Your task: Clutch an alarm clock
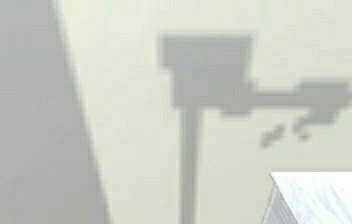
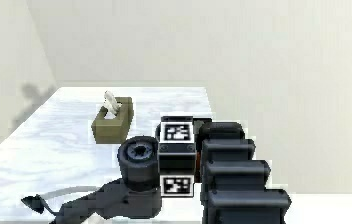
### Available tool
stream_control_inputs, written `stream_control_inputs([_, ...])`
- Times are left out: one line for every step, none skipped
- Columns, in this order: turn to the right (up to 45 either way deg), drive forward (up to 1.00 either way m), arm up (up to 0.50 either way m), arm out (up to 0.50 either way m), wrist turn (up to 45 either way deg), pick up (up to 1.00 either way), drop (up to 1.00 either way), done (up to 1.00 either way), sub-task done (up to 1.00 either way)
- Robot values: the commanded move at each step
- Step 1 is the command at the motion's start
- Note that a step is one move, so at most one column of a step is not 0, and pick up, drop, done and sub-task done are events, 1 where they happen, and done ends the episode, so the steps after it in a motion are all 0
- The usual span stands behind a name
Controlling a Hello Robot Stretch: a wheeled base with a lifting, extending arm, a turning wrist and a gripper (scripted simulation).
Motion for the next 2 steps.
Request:
stream_control_inputs([0.0, 0.0, 0.0, 0.0, 45.0, 0.0, 0.0, 0.0, 0.0])
stream_control_inputs([0.0, 0.0, 0.0, 0.0, 45.0, 0.0, 0.0, 0.0, 0.0])
